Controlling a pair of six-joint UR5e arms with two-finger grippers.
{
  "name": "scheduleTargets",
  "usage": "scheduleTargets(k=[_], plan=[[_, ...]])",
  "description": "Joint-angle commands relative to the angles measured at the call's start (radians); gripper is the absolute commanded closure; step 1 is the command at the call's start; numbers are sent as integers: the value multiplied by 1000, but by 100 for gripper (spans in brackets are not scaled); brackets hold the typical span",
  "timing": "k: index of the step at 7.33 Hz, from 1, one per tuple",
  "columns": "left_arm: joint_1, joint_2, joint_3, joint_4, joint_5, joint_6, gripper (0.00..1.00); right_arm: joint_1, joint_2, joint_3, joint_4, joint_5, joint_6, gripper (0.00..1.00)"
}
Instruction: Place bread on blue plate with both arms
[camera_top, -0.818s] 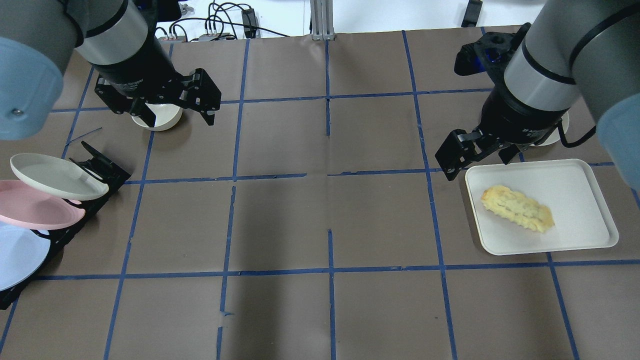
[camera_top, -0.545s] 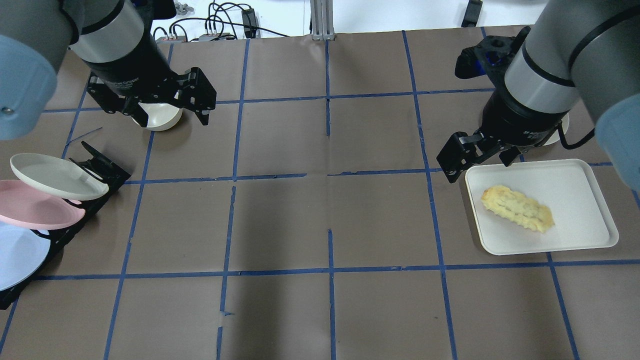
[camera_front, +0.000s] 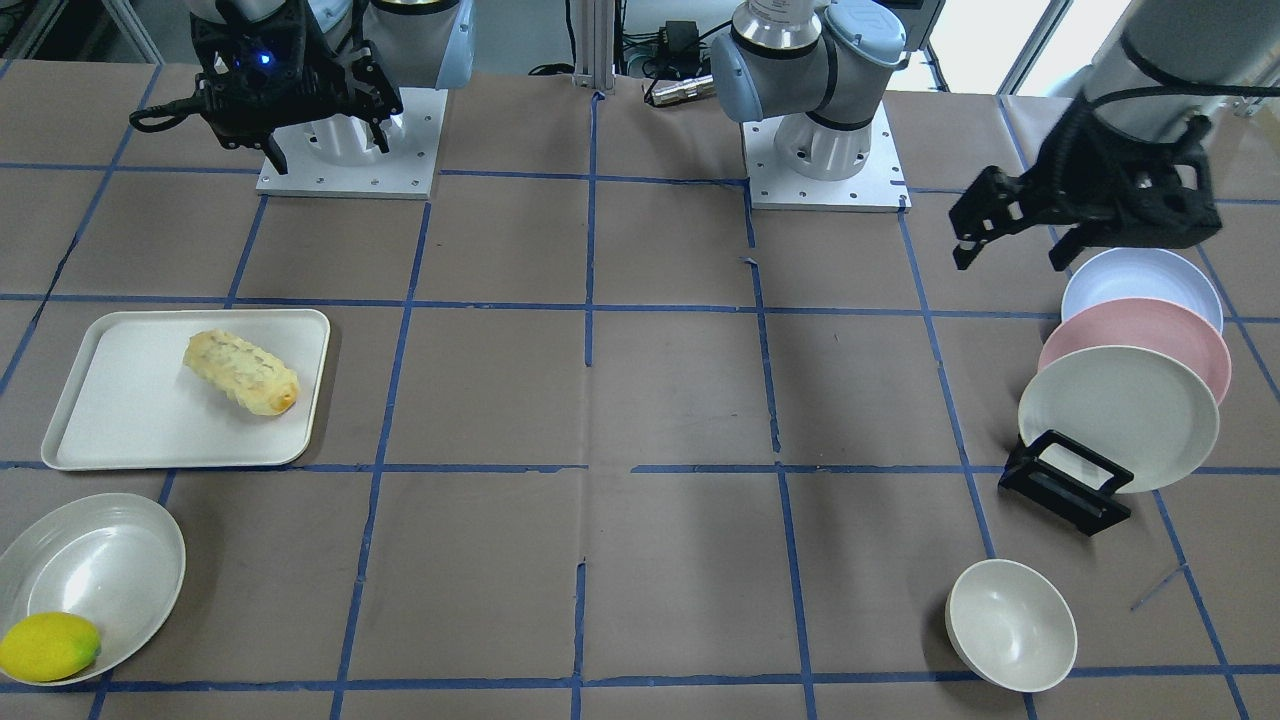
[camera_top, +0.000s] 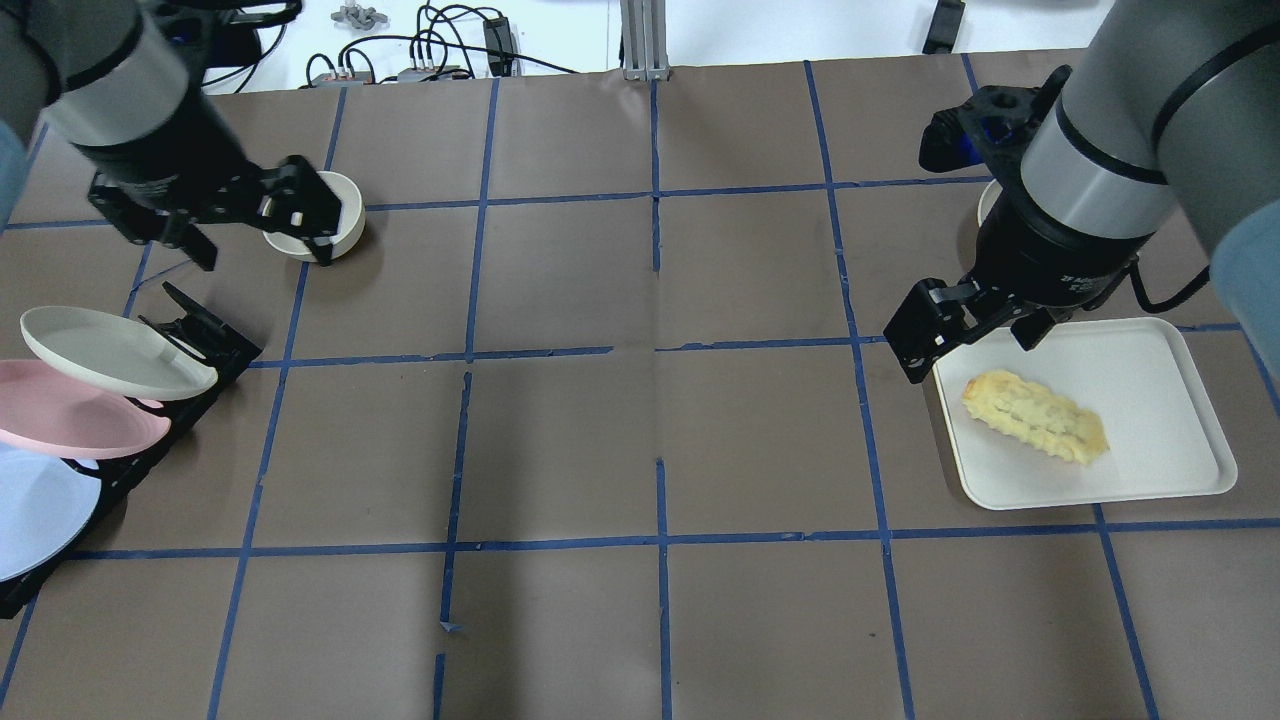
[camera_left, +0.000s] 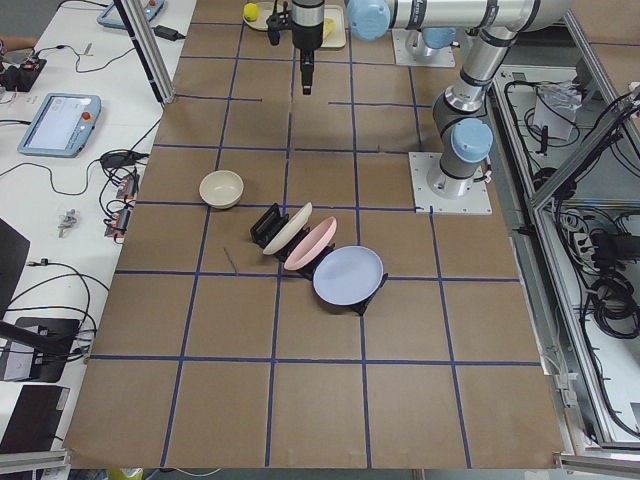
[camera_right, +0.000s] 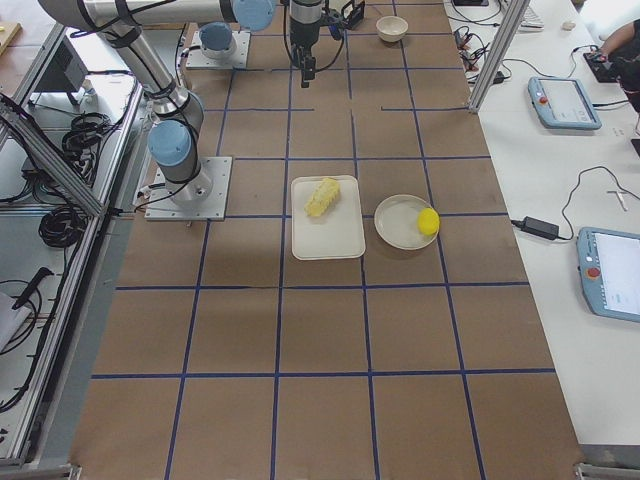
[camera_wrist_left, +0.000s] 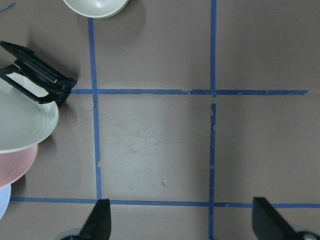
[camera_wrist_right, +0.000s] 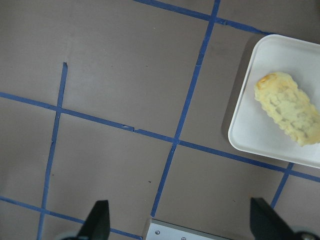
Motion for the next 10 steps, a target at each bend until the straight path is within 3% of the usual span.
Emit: scheduleTargets(k=[1, 4, 6, 7, 9, 10], plan=[[248, -17, 1, -63, -30, 299, 0, -7, 1, -7, 3, 2, -3, 0], [504, -75, 17, -71, 28, 592, 0, -4, -1, 8, 4, 8, 0, 0], [646, -228, 71, -56, 47, 721, 0, -4, 1, 8, 4, 8, -1, 0], [681, -323, 157, -27, 47, 784, 0, -4, 1, 8, 6, 8, -3, 0], [700, -609, 379, -44, 66, 857, 0, -4, 1, 8, 6, 7, -4, 0], [680, -655, 410, -68, 88, 863, 1, -4, 1, 10, 6, 7, -4, 0]])
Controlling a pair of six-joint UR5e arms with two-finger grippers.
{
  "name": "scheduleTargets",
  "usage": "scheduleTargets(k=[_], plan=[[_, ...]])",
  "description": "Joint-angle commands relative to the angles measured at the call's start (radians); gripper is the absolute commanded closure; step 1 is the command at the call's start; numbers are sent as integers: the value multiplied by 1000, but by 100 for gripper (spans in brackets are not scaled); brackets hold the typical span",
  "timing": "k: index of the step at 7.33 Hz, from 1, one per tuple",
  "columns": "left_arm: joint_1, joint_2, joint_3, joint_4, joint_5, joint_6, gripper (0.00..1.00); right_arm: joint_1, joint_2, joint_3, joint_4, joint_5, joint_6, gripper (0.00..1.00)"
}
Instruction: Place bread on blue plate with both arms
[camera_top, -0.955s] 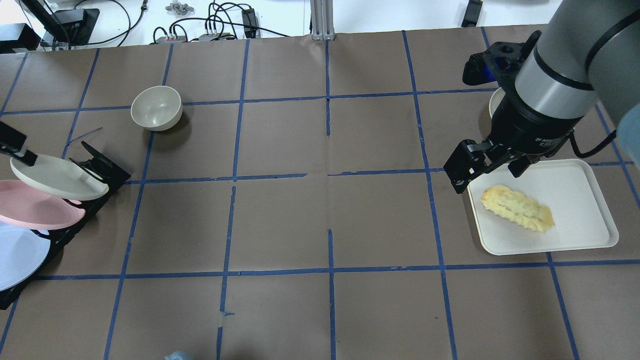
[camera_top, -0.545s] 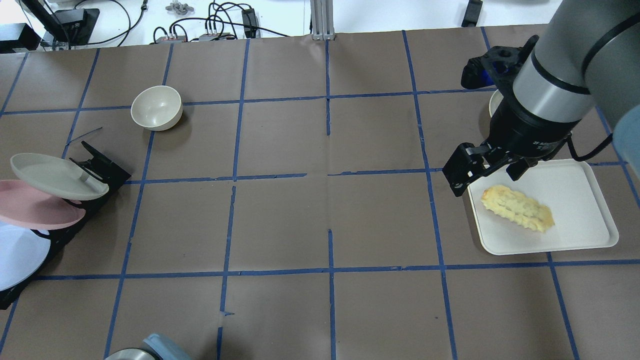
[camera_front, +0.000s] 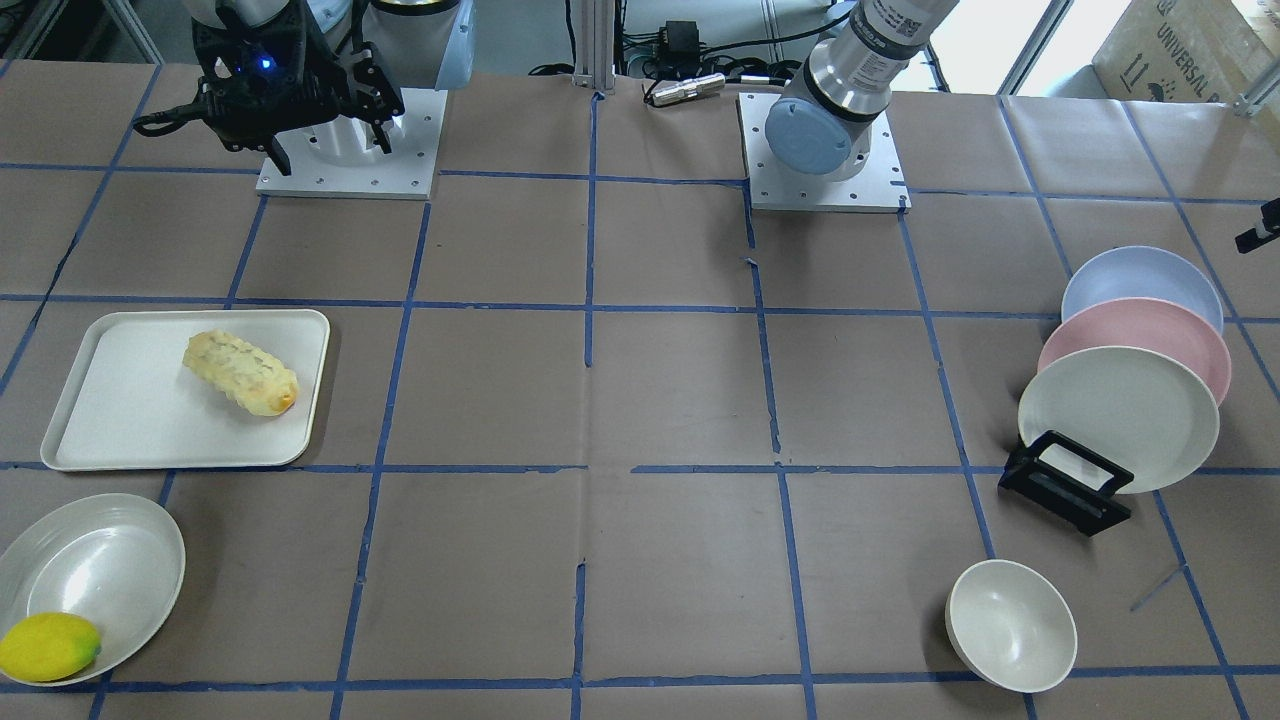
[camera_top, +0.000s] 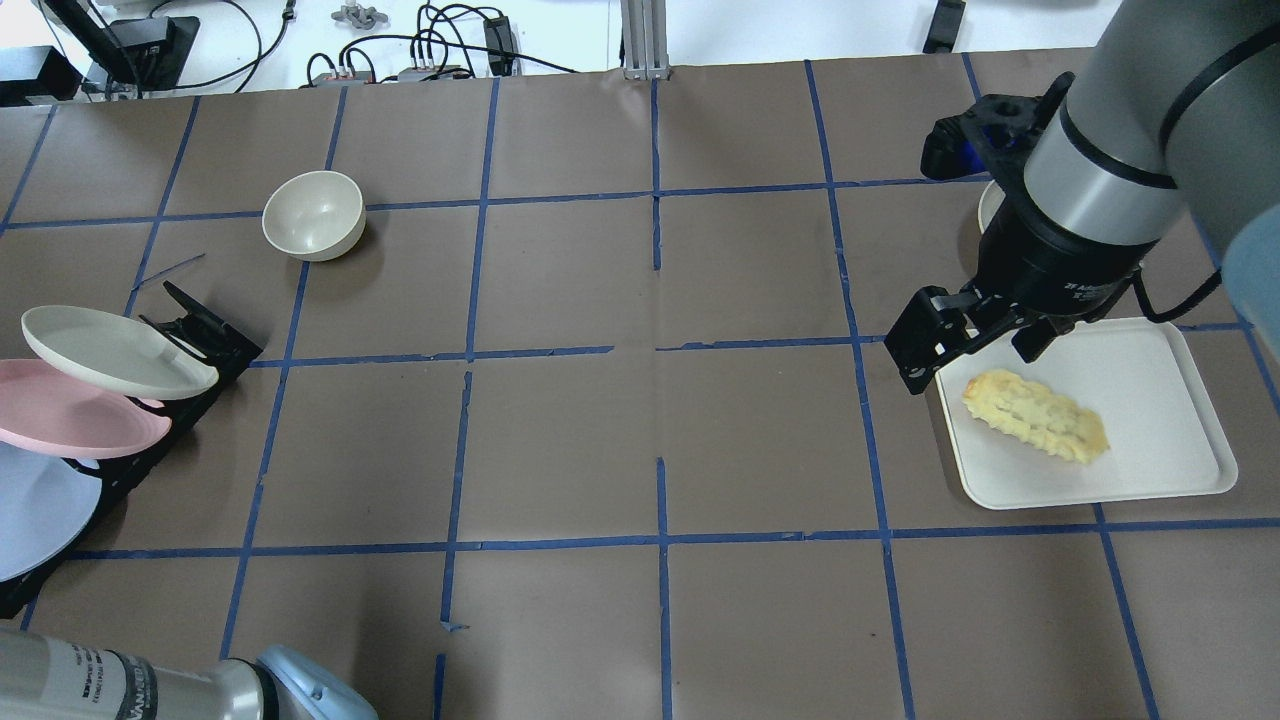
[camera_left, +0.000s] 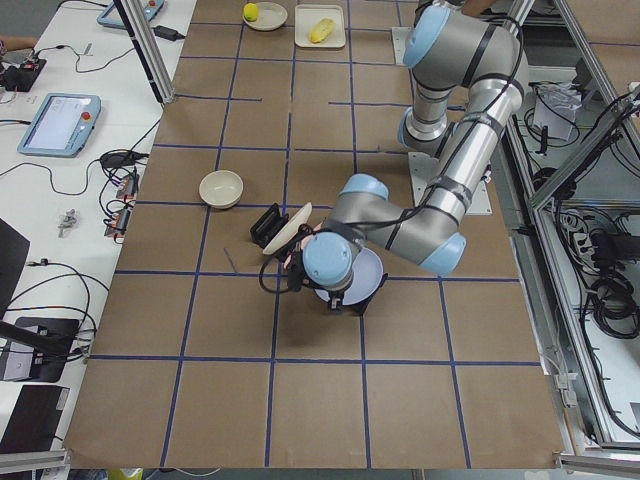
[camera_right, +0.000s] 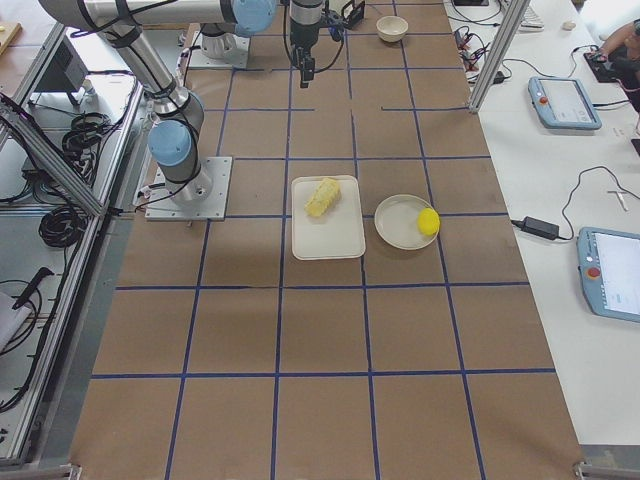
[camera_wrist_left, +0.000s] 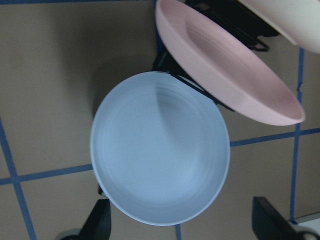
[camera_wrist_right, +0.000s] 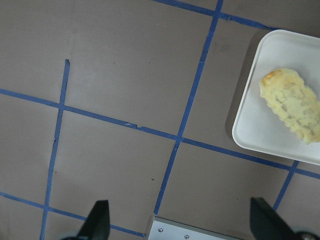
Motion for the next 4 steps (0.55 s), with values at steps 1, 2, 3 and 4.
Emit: scheduleTargets(k=[1, 2, 3, 4], plan=[[-58, -105, 61, -30, 23, 3, 1, 0, 0, 1, 0, 0, -2, 0], [-95, -114, 26, -30, 12, -9, 1, -1, 0, 1, 0, 0, -2, 0], [-92, -123, -25, -18, -24, 14, 1, -1, 0, 0, 0, 0, -2, 0], [-87, -114, -48, 2, -29, 22, 1, -1, 0, 1, 0, 0, -2, 0]])
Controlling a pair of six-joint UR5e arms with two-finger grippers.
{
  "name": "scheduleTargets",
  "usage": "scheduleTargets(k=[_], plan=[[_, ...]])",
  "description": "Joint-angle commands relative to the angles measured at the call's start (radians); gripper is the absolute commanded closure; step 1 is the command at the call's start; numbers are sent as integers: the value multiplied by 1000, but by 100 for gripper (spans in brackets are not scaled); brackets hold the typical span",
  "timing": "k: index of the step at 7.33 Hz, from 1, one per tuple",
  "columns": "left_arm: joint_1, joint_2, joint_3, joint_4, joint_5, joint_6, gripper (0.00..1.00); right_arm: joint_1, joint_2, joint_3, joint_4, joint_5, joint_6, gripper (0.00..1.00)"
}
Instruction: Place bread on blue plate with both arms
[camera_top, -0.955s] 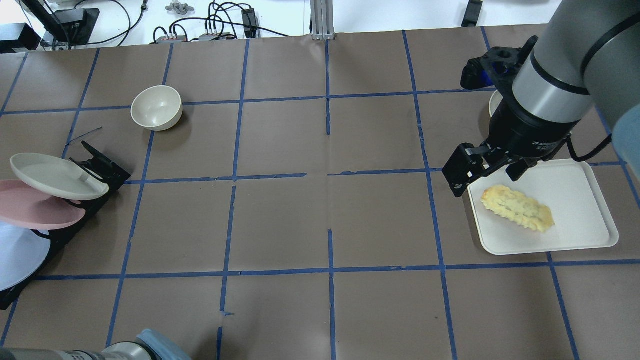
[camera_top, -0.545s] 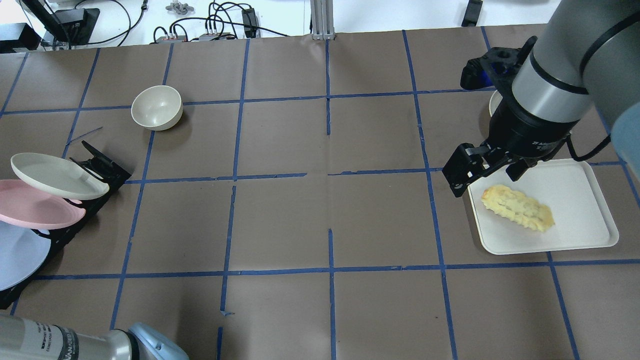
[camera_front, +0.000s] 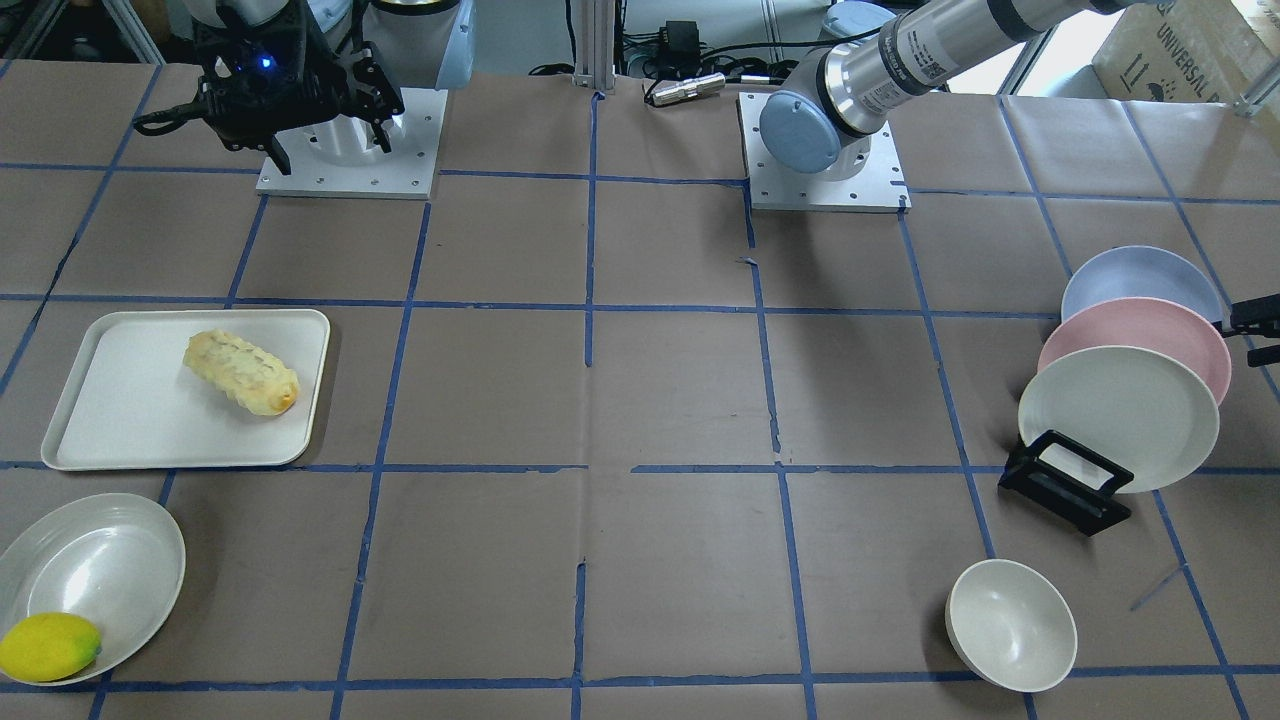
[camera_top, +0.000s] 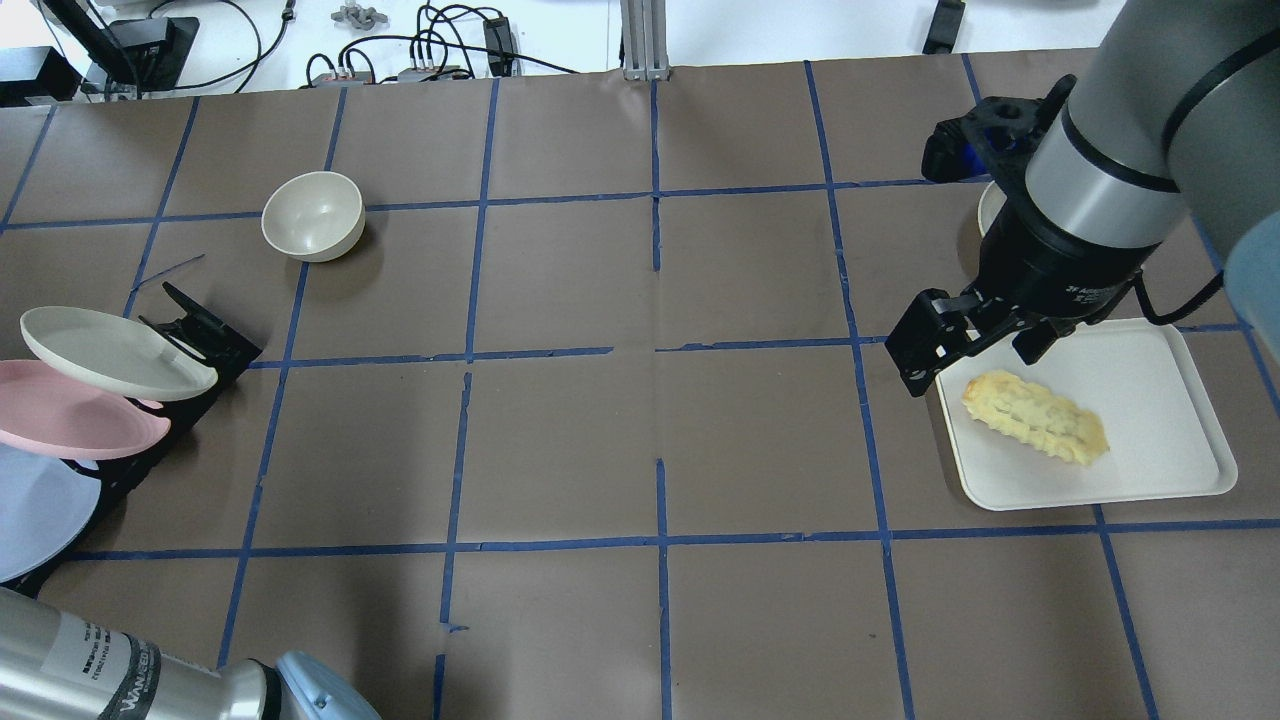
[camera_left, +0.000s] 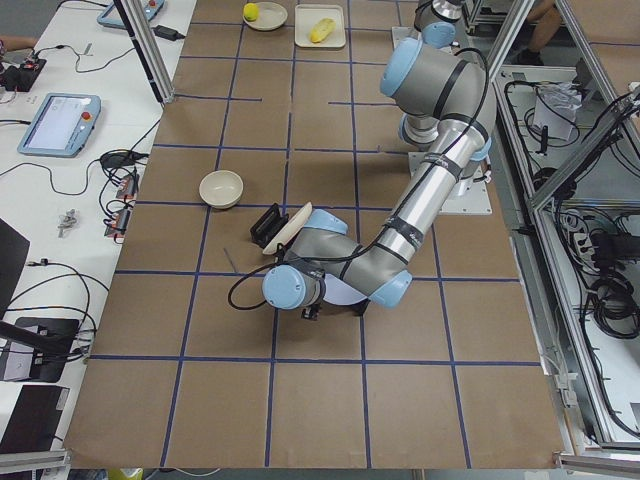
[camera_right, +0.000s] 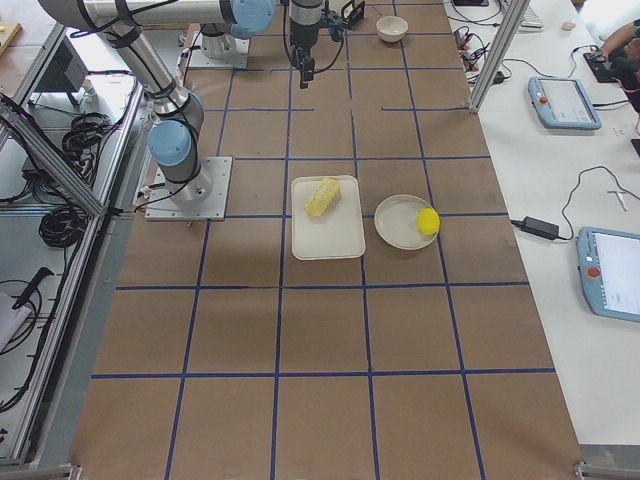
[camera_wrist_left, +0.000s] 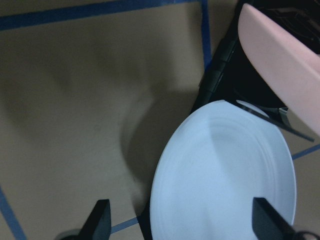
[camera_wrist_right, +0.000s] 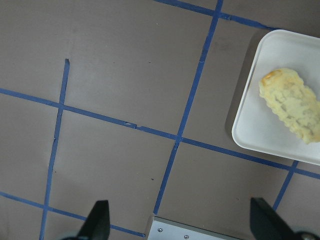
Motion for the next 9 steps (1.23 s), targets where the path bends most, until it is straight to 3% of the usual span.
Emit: scheduleTargets(k=[1, 5, 9], plan=[[6, -7, -24, 26, -9, 27, 1, 0, 0, -1, 0, 0, -2, 0], [32, -67, -26, 62, -3, 39, 2, 0, 0, 1, 0, 0, -2, 0], [38, -61, -18, 30, 26, 12, 36, 0, 0, 1, 0, 2, -2, 0]])
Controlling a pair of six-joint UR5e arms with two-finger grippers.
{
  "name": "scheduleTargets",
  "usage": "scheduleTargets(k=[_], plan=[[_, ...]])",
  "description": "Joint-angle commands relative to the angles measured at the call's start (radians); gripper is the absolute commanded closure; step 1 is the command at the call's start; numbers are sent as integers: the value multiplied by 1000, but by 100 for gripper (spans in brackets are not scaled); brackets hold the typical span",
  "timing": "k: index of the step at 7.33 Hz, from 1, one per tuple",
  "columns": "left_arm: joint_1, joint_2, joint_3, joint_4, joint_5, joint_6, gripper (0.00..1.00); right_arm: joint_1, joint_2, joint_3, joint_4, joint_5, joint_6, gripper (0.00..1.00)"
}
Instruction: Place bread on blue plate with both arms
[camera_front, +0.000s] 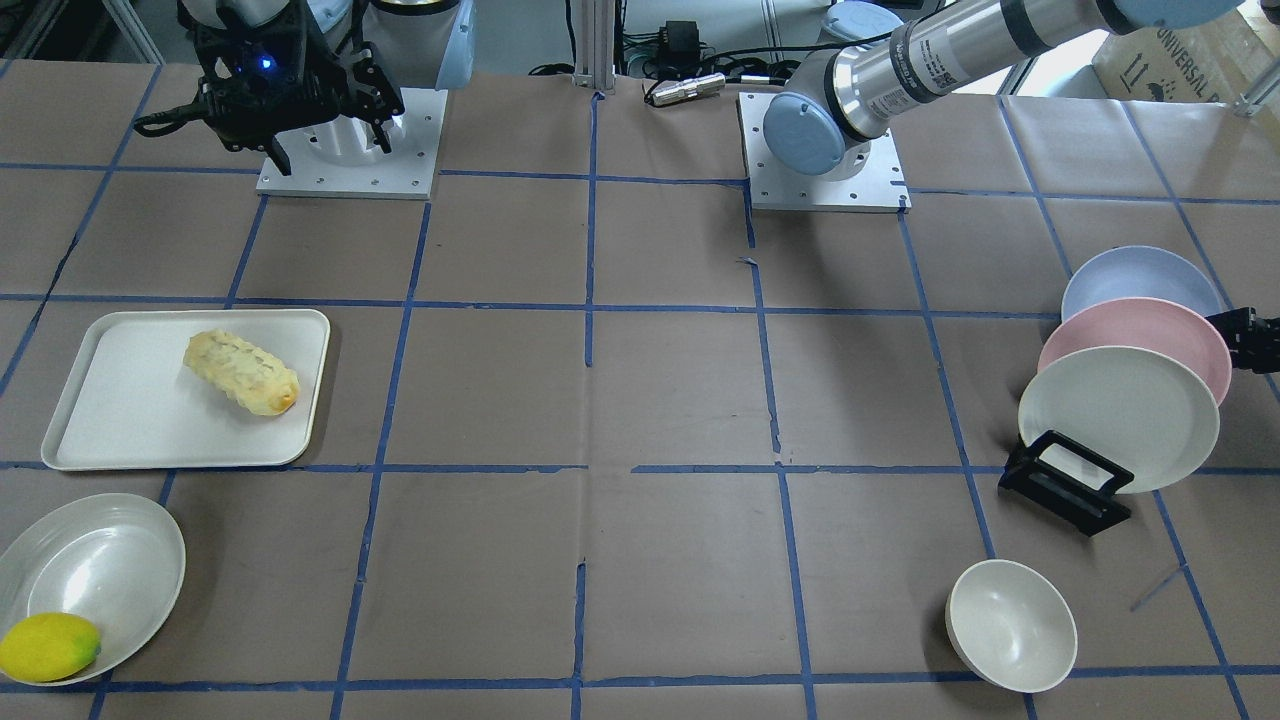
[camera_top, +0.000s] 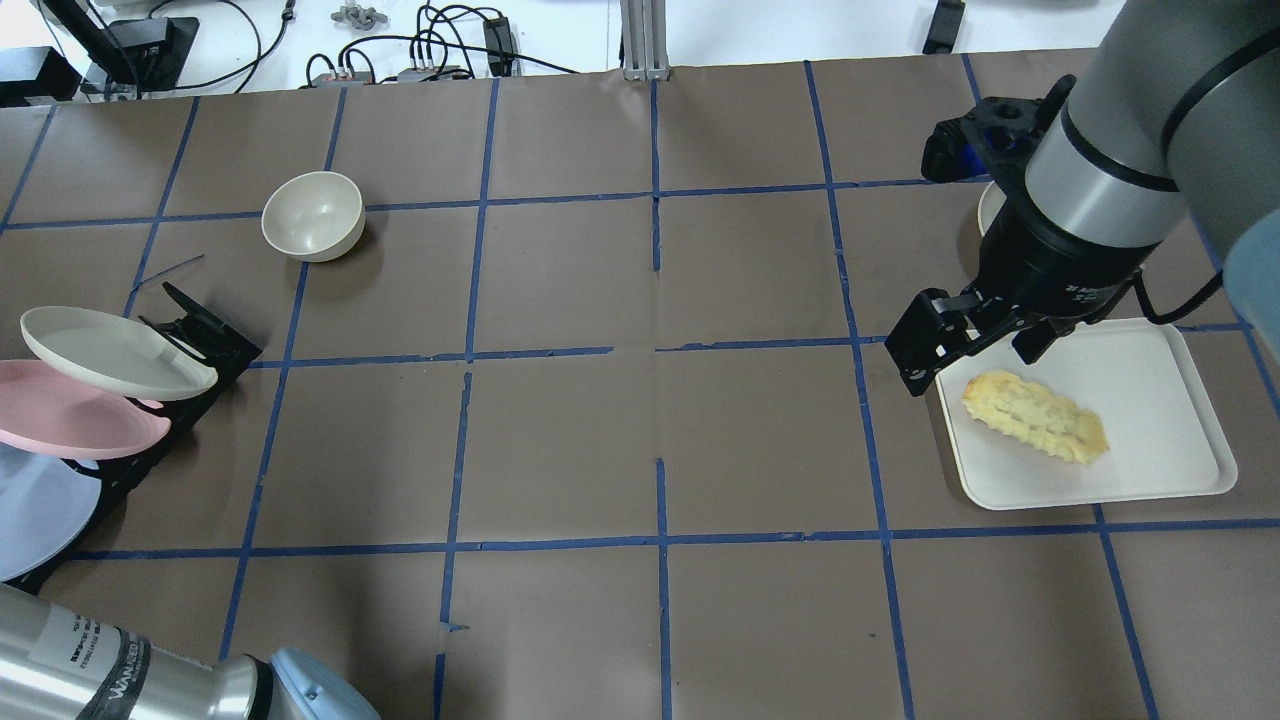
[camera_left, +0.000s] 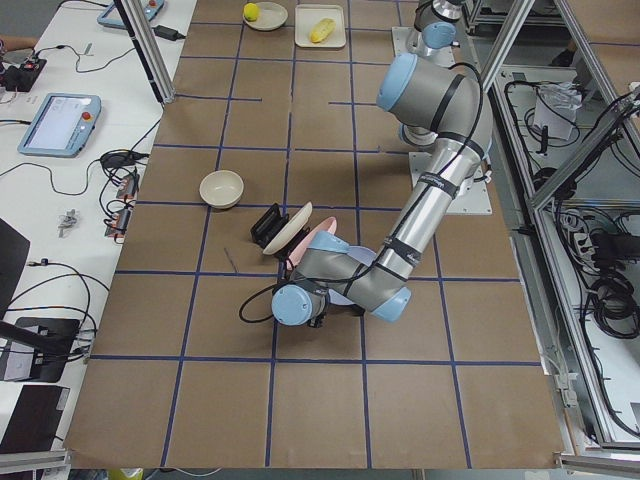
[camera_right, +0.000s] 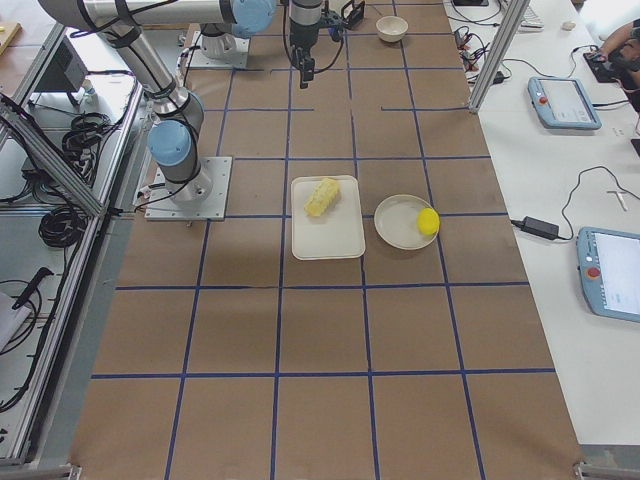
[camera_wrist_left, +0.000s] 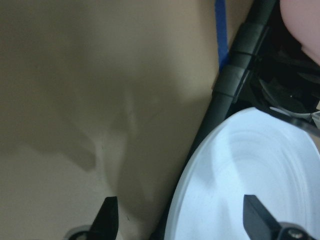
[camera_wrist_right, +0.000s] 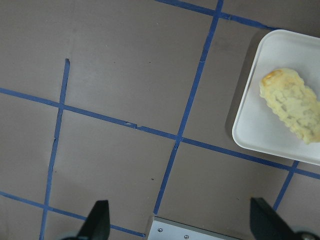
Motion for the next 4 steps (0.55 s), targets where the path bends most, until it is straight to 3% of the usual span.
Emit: scheduleTargets(k=[1, 2, 4], plan=[[4, -9, 1, -11, 4, -3, 36, 0, 0, 0, 0, 0, 0, 0], [4, -5, 1, -11, 4, -3, 37, 0, 0, 0, 0, 0, -1, 0], [5, -8, 1, -11, 4, -3, 51, 0, 0, 0, 0, 10, -2, 0]])
